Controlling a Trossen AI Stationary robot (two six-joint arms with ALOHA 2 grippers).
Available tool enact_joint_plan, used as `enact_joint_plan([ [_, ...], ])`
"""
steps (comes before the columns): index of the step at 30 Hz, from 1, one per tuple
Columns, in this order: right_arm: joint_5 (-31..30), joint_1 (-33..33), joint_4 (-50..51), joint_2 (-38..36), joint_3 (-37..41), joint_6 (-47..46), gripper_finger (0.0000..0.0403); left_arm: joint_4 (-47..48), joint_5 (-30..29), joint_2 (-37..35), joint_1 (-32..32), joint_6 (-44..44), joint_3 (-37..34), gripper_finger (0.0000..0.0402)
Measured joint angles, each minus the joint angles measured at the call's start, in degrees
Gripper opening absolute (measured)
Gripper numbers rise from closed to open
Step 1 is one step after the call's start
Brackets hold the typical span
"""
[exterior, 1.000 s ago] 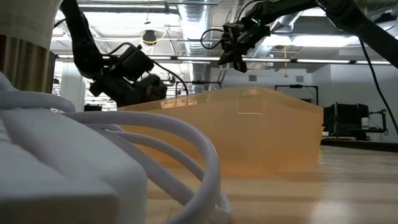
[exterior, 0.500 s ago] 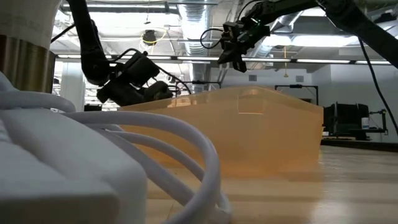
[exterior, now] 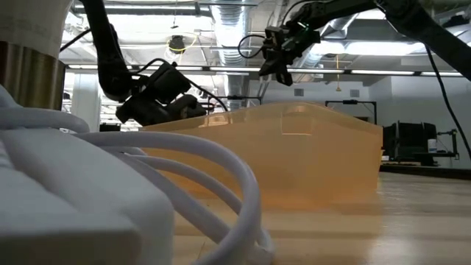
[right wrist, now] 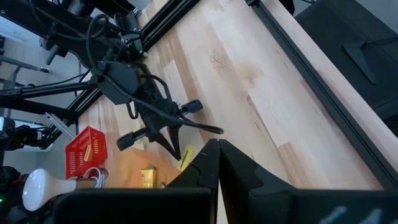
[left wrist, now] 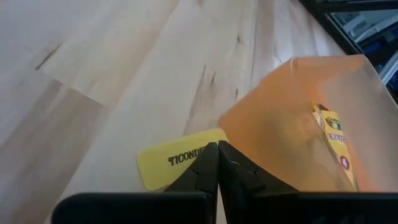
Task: Pick & Place School Supplies
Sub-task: Put the yellow eraser into the red bin
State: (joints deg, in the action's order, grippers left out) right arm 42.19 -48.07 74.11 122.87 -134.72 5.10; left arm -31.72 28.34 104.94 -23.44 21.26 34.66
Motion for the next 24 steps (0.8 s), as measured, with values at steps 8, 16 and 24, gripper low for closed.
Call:
enact_joint_plan([
  [8, -0.02, -0.66, 0.00, 0.00, 0.00, -0.02, 0.0000, 3.42, -0.46, -0.08, 0.00, -2.99, 0.06, 0.0000],
  [16, 0.00, -0.64, -0.02, 0.00, 0.00, -0.02, 0.0000, 5.94, -1.99, 1.30, 0.22, -3.19, 0.17, 0.0000],
  [24, 0.00, -0.64, 0.00, 0.00, 0.00, -0.04, 0.0000, 6.52, -3.49, 1.34, 0.24, -3.11, 0.17, 0.0000],
])
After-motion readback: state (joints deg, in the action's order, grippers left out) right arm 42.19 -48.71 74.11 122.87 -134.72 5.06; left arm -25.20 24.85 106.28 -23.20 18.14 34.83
